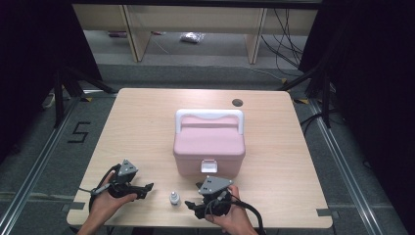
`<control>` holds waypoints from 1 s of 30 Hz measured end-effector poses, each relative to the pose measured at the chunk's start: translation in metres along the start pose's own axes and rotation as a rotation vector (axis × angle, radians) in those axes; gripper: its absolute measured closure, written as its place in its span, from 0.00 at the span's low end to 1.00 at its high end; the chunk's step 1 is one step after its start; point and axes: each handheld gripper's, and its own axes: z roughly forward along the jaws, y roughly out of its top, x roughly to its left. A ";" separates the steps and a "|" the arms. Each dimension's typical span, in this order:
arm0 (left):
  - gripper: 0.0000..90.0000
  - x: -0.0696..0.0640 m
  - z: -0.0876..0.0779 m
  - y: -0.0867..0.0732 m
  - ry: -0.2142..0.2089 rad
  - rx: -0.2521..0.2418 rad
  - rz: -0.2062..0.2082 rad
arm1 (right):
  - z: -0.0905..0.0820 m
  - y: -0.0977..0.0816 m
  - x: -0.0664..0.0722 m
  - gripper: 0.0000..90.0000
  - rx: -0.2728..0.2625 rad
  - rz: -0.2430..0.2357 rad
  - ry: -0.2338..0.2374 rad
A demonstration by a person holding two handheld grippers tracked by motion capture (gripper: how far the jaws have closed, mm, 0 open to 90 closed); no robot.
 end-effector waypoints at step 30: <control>0.19 -0.001 0.001 0.000 -0.007 0.005 0.007 | 0.029 0.012 0.015 0.45 0.022 -0.006 0.045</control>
